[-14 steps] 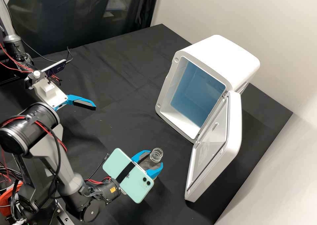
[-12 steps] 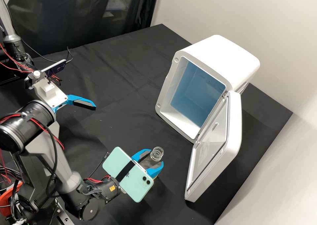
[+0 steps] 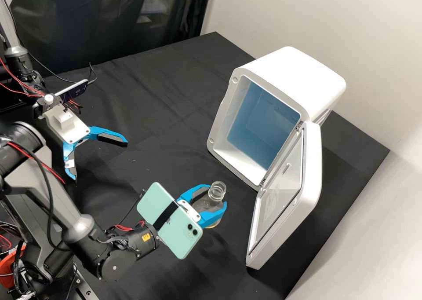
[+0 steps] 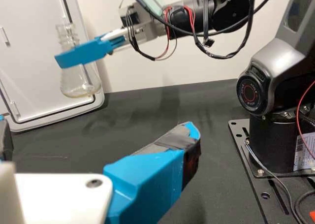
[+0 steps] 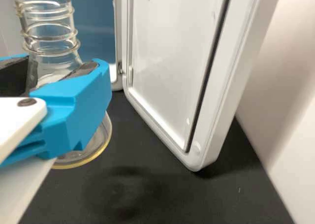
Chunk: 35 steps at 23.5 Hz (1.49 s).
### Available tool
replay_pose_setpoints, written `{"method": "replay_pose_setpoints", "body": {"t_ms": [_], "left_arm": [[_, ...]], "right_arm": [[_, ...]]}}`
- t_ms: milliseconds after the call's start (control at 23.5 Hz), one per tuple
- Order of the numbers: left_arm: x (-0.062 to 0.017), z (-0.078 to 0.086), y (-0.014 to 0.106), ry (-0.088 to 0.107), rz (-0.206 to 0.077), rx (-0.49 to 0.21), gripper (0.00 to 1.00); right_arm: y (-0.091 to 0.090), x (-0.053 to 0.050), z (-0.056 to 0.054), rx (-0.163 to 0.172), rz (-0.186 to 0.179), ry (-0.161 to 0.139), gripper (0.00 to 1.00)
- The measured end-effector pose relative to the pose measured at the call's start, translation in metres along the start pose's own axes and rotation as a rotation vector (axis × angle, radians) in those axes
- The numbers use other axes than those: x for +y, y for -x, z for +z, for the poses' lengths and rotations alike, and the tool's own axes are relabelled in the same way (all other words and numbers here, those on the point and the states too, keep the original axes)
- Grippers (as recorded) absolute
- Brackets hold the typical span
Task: Place the flask in the incubator
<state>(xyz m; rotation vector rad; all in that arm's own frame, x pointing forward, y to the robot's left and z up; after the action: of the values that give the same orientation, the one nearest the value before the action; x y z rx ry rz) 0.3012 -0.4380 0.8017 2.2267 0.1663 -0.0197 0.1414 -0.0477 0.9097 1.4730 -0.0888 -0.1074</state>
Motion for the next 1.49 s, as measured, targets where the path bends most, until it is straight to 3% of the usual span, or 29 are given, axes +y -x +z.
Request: {"method": "replay_pose_setpoints", "body": {"t_ms": [128,298,425,553,680,808,893,1063,1106,1276,1403,1488], "left_arm": [[-0.0026,0.0,-0.001,-0.001,-0.009,0.001,1.0],[-0.0067,-0.003,0.0,-0.003,-0.025,0.008,1.0],[-0.0057,-0.013,0.0,-0.013,-0.023,0.023,1.0],[-0.0039,-0.031,0.0,-0.011,-0.019,0.072,1.0],[-0.0043,-0.054,0.004,0.033,-0.021,0.127,1.0],[-0.0053,-0.069,0.009,0.059,-0.026,0.16,1.0],[-0.0056,-0.082,0.013,0.092,-0.022,0.205,1.0],[-0.0071,-0.095,0.02,0.125,-0.018,0.254,1.0],[-0.0074,-0.097,0.021,0.127,-0.018,0.257,1.0],[-0.0076,-0.105,0.025,0.104,-0.019,0.254,1.0],[-0.0062,-0.113,0.029,0.119,0.003,0.274,1.0],[-0.0076,-0.116,0.032,0.129,0.003,0.28,1.0]], "right_arm": [[0.002,-0.002,-0.011,0.025,0.024,0.019,0.0],[0.001,-0.008,-0.017,0.047,0.007,0.022,0.0],[0.001,-0.009,-0.018,0.053,0.001,0.022,0.0],[0.0,-0.009,-0.018,0.055,0.0,0.022,0.0],[0.0,-0.009,-0.018,0.055,0.0,0.022,0.0],[0.002,-0.009,-0.016,0.043,0.005,0.021,0.0],[0.003,-0.008,-0.015,0.037,0.01,0.021,0.0],[0.003,-0.008,-0.015,0.037,0.01,0.021,0.0],[0.003,-0.008,-0.015,0.037,0.01,0.021,0.0],[0.003,-0.011,-0.015,0.035,0.002,0.016,0.0],[0.005,-0.011,-0.019,0.041,0.007,0.035,0.0],[0.005,-0.01,-0.02,0.043,0.008,0.042,0.0]]}}
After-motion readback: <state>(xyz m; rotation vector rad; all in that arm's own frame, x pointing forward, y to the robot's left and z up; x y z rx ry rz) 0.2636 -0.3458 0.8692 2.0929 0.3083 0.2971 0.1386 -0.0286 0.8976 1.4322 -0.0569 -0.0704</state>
